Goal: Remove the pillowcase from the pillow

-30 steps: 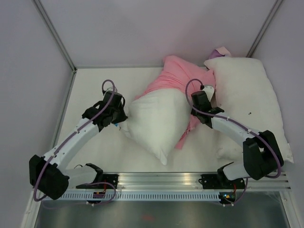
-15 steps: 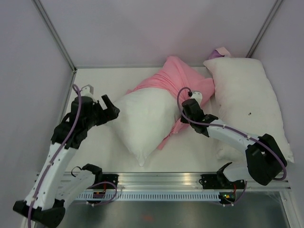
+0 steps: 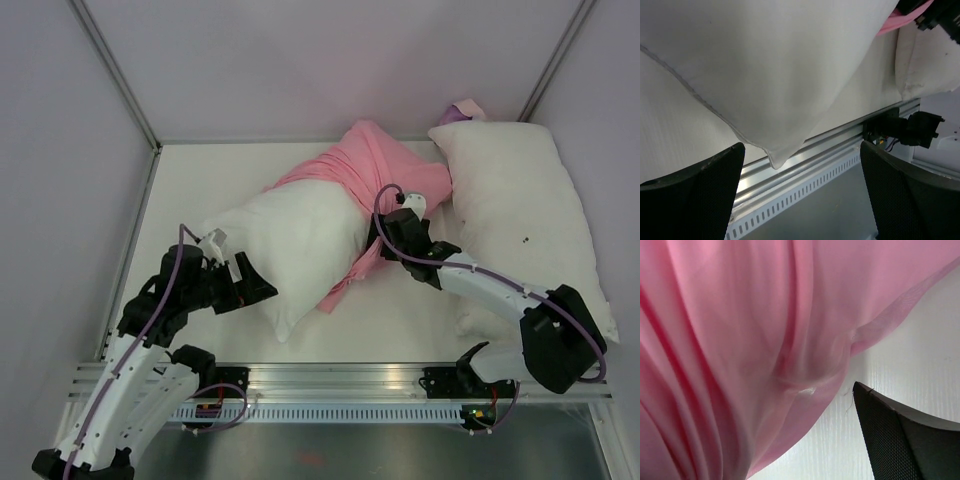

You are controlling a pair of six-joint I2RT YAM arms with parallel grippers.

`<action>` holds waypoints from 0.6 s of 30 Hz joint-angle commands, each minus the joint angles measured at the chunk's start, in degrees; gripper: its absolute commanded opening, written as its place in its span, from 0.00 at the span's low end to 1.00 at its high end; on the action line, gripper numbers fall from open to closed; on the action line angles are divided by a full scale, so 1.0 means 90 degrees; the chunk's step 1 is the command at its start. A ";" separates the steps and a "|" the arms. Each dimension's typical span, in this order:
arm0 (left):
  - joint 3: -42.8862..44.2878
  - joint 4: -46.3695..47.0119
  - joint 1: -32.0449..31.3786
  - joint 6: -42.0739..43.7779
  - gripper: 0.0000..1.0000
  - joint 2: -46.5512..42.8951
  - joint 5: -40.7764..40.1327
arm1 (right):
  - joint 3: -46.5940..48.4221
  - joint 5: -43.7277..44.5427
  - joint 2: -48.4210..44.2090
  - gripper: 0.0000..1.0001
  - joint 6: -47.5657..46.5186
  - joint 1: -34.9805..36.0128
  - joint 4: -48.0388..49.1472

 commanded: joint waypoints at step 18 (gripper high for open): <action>-0.2067 0.3197 -0.1755 -0.1888 1.00 0.0772 0.0614 | 0.0436 -0.0553 -0.1071 0.98 -0.0021 0.0041 -0.0153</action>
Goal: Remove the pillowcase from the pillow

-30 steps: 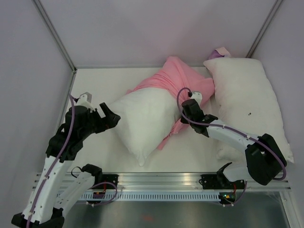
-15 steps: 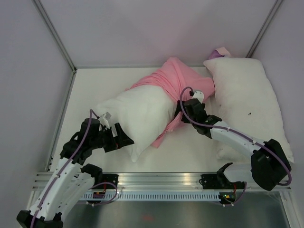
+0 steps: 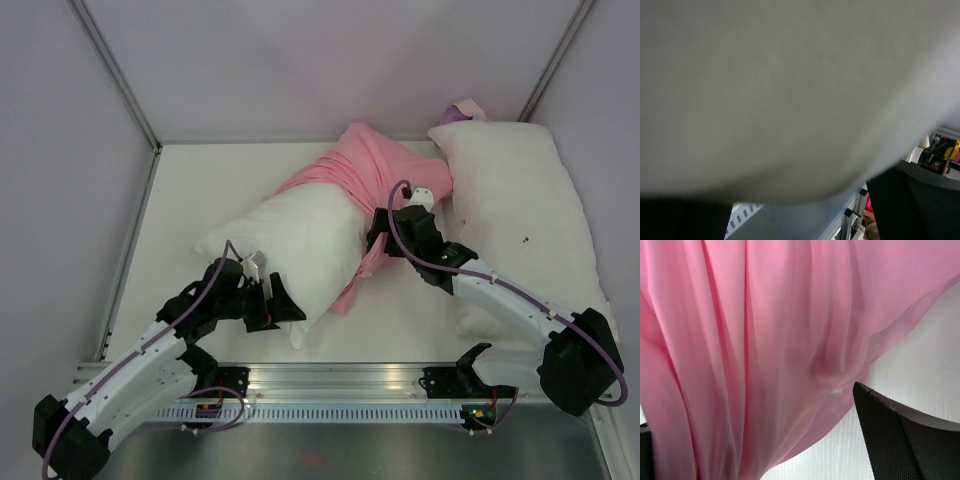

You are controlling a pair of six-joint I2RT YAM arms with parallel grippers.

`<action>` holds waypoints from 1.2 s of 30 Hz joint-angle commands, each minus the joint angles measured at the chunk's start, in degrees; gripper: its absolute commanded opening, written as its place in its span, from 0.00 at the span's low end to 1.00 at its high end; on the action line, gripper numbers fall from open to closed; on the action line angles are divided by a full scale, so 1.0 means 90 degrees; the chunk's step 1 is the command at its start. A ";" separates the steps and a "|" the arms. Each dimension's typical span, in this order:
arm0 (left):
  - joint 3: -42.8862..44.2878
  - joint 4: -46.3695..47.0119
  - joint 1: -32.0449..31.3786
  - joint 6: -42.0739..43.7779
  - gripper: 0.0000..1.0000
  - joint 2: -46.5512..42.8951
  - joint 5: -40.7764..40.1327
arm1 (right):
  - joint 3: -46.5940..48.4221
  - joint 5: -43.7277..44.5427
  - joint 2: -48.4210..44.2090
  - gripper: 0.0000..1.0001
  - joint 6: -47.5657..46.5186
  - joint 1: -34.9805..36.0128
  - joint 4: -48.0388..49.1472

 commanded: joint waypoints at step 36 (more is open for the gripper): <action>0.1848 0.3339 -0.0416 -0.0885 0.02 0.1057 -0.0291 | 0.0413 -0.0803 -0.1304 0.98 -0.0546 0.0476 -0.0632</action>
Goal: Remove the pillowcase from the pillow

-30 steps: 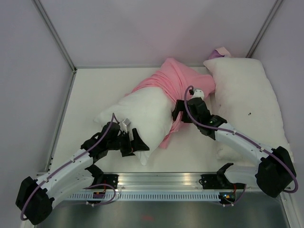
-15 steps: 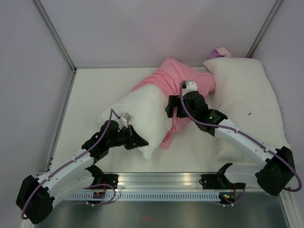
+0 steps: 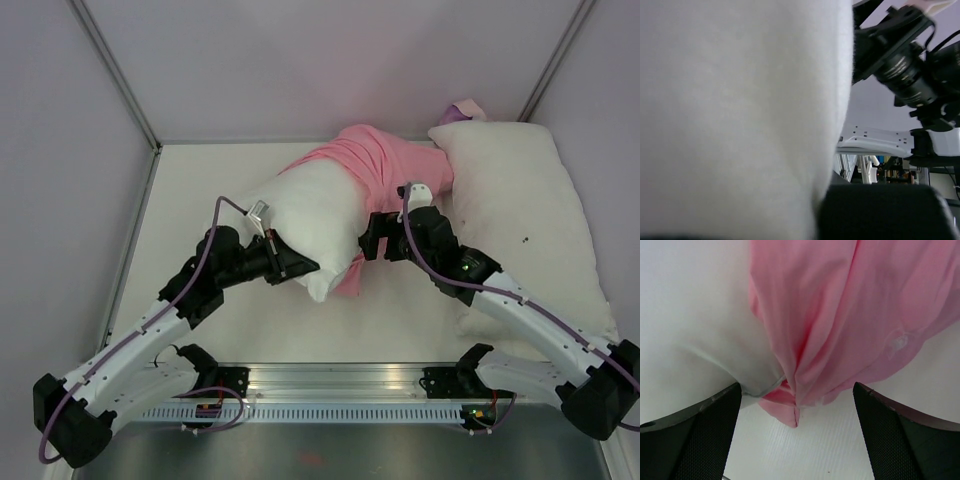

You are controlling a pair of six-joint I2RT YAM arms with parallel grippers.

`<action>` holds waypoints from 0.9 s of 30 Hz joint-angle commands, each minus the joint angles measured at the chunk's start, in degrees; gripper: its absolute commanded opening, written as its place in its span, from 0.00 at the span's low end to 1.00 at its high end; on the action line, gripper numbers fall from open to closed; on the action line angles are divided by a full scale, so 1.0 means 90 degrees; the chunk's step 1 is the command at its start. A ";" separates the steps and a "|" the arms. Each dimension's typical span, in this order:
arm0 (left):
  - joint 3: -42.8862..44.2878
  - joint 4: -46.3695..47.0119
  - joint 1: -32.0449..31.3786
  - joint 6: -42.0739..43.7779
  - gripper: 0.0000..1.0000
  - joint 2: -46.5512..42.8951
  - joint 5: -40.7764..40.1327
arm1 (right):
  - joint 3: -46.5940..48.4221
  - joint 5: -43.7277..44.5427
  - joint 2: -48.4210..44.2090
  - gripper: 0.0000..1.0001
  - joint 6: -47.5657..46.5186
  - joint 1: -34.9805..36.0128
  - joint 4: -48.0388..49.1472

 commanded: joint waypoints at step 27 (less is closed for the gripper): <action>0.2287 -0.1280 0.0053 0.0489 0.02 -0.0990 -0.0196 | -0.0791 0.2158 0.1323 0.14 0.0747 -0.1212 0.1748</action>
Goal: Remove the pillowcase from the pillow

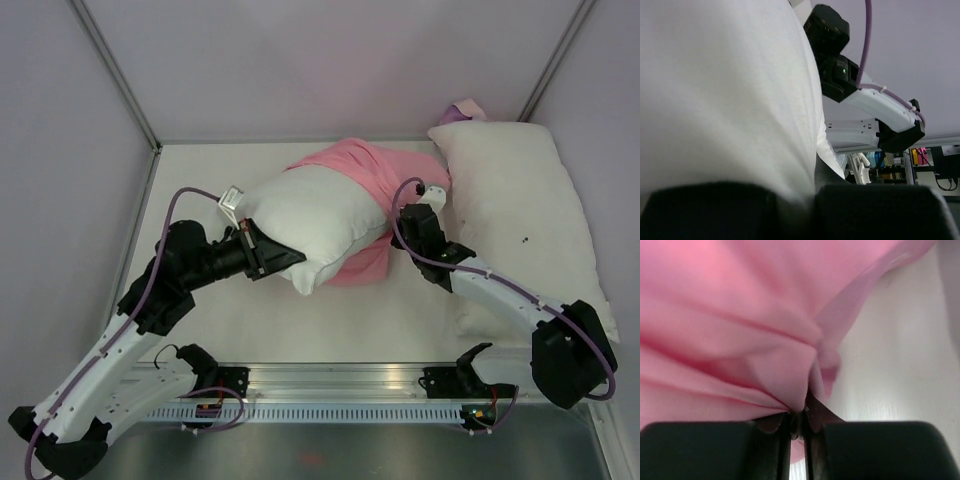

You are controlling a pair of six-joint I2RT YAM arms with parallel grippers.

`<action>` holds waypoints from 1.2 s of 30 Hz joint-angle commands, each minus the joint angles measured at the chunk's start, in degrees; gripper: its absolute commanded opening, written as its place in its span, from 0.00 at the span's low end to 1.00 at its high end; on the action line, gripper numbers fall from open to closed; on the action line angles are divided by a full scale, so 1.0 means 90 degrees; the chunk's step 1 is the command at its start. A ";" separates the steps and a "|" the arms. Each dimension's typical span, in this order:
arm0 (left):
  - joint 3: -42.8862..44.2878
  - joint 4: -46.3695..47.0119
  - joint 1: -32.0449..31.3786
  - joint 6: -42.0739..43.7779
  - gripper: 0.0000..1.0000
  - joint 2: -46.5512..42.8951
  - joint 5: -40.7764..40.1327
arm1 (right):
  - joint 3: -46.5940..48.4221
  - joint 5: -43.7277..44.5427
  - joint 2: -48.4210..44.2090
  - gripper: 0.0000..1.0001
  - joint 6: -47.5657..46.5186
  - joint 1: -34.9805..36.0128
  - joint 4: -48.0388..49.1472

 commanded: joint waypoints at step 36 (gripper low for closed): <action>0.0452 -0.3435 0.0046 0.1876 0.02 -0.2294 -0.2739 | 0.1067 -0.4321 0.1085 0.98 0.0516 -0.3504 -0.0549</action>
